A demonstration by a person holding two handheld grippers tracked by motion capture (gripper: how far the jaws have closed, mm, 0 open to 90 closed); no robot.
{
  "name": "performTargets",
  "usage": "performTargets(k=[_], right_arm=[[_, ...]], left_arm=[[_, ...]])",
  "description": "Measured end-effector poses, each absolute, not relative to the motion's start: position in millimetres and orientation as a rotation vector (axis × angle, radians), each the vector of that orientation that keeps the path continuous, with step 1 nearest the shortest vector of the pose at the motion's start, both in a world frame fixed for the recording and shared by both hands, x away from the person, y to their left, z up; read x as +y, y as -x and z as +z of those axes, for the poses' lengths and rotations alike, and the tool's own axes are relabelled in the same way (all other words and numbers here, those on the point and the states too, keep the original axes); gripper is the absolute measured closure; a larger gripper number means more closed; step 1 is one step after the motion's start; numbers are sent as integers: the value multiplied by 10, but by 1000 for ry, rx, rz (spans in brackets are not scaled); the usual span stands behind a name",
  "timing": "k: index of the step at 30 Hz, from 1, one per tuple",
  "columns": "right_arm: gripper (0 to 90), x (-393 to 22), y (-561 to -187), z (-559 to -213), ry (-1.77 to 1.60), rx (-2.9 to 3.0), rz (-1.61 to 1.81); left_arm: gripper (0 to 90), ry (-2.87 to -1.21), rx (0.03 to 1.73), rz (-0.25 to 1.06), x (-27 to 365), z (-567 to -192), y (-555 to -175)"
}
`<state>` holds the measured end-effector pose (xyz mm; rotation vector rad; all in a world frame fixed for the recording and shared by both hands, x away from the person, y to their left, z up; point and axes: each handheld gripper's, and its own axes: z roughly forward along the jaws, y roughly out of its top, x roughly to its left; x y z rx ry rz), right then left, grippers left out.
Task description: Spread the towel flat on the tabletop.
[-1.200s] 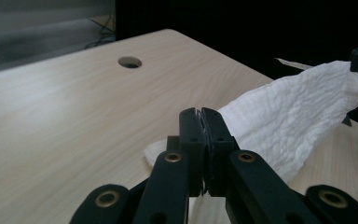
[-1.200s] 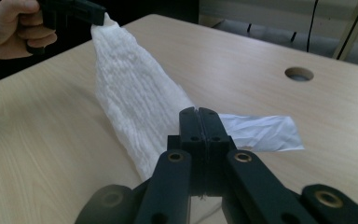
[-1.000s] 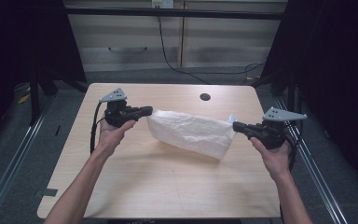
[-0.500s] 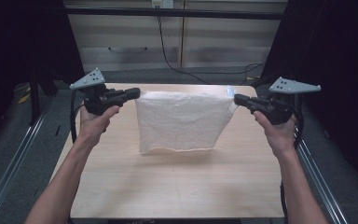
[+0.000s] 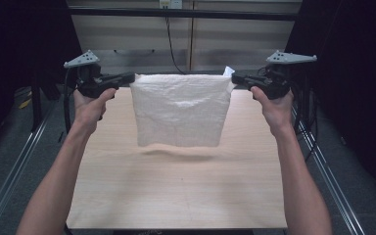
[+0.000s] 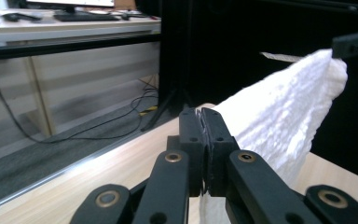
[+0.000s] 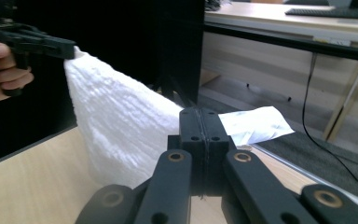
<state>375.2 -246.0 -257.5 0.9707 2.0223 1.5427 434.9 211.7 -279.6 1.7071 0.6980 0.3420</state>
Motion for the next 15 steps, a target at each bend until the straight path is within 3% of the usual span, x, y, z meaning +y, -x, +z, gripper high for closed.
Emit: performTargets(k=[7, 15], right_arm=[[900, -2451, -4027, -2643, -1023, 2006, 1535], [900, -2510, -3910, -3196, -1065, 2068, 1536]], left_arm=[[884, -1727, 686, 360, 2082, -2764, -4423], [884, -1748, 666, 314, 2061, -3315, -4153]])
